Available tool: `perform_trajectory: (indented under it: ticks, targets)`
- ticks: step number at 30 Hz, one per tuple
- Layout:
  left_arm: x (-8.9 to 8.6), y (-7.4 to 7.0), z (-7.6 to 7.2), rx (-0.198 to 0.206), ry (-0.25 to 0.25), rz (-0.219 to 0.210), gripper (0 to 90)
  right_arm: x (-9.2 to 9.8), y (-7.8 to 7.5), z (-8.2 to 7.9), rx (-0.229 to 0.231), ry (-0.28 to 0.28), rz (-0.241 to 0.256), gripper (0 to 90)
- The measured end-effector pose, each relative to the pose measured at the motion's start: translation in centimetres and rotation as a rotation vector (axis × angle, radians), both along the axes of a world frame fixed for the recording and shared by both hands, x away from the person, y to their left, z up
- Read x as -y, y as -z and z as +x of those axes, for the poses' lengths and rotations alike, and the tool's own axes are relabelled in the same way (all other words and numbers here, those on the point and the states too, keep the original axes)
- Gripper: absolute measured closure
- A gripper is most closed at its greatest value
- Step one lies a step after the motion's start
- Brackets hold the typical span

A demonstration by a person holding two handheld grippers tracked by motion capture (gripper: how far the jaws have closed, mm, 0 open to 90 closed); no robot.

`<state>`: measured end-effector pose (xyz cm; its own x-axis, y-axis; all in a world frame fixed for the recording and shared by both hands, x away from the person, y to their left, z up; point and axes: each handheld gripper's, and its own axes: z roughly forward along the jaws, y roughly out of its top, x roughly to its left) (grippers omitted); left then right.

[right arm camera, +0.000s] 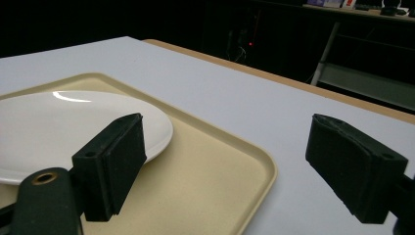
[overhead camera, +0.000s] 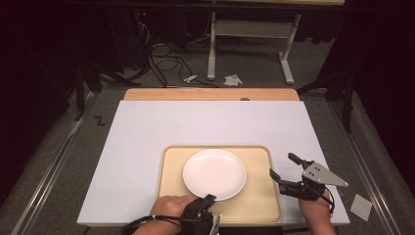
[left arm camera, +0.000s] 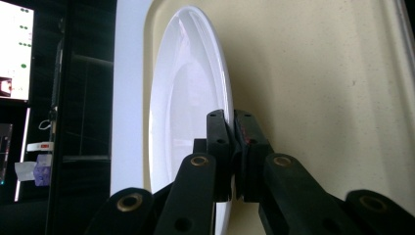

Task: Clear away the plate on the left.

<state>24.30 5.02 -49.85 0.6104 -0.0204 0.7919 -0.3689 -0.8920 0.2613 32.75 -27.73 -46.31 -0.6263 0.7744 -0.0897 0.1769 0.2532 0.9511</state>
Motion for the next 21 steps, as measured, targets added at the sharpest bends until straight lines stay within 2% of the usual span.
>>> perform_trajectory:
  ticks: [4,6,7,10,14,21]
  targets:
    - [0.08,0.16,-0.09,-0.004,0.01,0.014,86.9,-0.03,-0.02,-0.03,-0.001,0.0,0.001,15.7]
    - [0.06,0.15,-0.02,-0.019,0.01,0.006,86.8,-0.06,-0.02,-0.06,-0.005,-0.002,0.005,15.7]
    - [0.03,0.05,0.03,-0.04,0.004,-0.006,86.7,-0.06,-0.01,-0.04,-0.004,-0.002,0.004,15.7]
    - [0.0,0.06,0.09,-0.051,0.005,-0.011,86.0,-0.04,-0.02,0.01,0.0,-0.002,-0.002,15.7]
    - [-0.07,0.32,0.3,-0.097,0.006,-0.025,84.4,-0.09,-0.02,-0.01,-0.002,0.0,-0.005,15.7]
    - [-0.11,0.36,0.42,-0.142,0.004,-0.045,82.1,-0.07,-0.04,-0.01,0.001,-0.006,-0.002,15.8]
